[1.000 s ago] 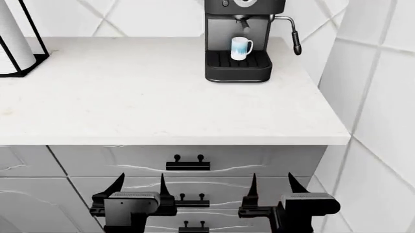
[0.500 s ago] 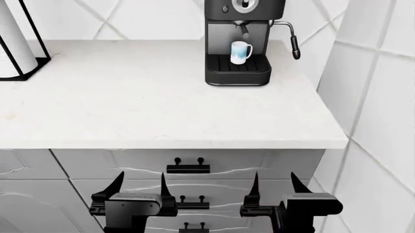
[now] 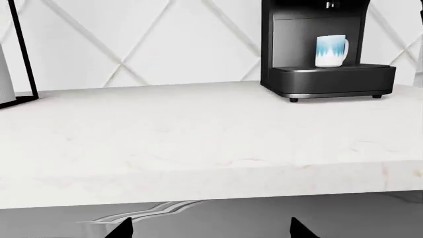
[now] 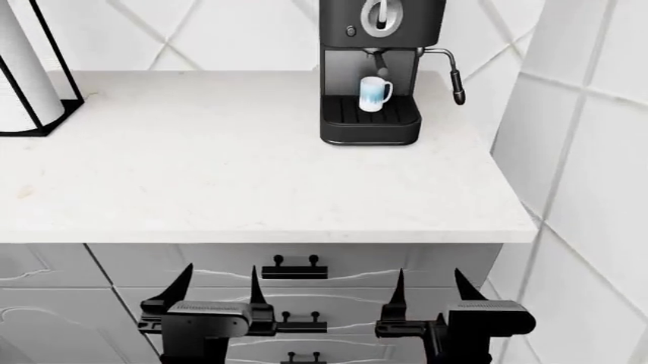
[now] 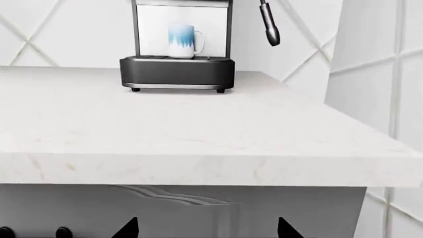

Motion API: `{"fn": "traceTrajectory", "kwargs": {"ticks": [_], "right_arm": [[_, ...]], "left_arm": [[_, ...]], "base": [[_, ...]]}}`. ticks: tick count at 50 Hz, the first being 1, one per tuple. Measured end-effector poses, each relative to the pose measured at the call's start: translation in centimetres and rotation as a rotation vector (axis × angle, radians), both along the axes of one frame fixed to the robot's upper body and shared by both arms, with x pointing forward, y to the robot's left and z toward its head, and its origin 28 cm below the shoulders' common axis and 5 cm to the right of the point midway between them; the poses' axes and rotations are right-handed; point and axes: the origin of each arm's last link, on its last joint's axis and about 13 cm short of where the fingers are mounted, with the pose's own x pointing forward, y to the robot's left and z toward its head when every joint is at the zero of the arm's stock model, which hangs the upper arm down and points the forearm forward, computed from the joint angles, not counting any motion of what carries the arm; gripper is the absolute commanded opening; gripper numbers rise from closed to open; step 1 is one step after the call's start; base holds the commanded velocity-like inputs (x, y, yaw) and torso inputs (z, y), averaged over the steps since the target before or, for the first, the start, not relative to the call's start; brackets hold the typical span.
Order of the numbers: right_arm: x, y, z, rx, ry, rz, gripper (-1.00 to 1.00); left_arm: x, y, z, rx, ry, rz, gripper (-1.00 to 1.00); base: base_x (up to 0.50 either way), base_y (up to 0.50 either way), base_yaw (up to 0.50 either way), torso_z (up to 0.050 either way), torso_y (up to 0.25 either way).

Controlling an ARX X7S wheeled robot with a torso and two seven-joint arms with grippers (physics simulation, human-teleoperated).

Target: Press the button on the coffee machine to serve coffee.

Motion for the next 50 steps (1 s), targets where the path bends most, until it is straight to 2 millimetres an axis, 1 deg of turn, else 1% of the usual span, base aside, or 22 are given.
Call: {"fn": "traceTrajectory", "kwargs": {"ticks": [16,21,25,28,35,42,46,50], "right_arm": [[0.0,0.0,0.0,0.007,0.001,-0.005,1.0],[0.2,0.0,0.9,0.002,-0.006,-0.018,1.0],[0.7,-0.1,2.7,-0.004,-0.03,-0.021,1.0],[1.0,-0.2,4.3,-0.01,-0.049,-0.021,1.0],[1.2,-0.9,8.7,-0.023,-0.097,-0.024,1.0],[1.4,-1.9,13.2,-0.018,-0.143,-0.022,1.0],[1.5,-2.5,15.2,-0.028,-0.149,-0.009,1.0],[1.6,-3.1,17.0,-0.039,-0.166,-0.004,1.0]], "left_arm": [[0.0,0.1,0.4,-0.028,0.001,0.008,1.0],[0.0,0.1,0.8,-0.032,0.02,0.016,1.0],[0.0,0.0,1.8,-0.032,0.027,0.012,1.0],[0.0,0.0,2.9,-0.035,0.026,0.009,1.0],[0.5,0.1,6.2,-0.052,0.018,0.007,1.0],[1.3,0.6,9.9,-0.068,0.008,-0.005,1.0],[1.9,0.8,11.7,-0.062,0.003,-0.021,1.0],[2.5,0.8,13.1,-0.048,0.001,-0.044,1.0]], "base": [[0.0,0.0,0.0,0.0,0.0],[0.0,0.0,0.0,0.0,0.0],[0.0,0.0,0.0,0.0,0.0],[0.0,0.0,0.0,0.0,0.0],[0.0,0.0,0.0,0.0,0.0],[0.0,0.0,0.0,0.0,0.0],[0.0,0.0,0.0,0.0,0.0],[0.0,0.0,0.0,0.0,0.0]]}}
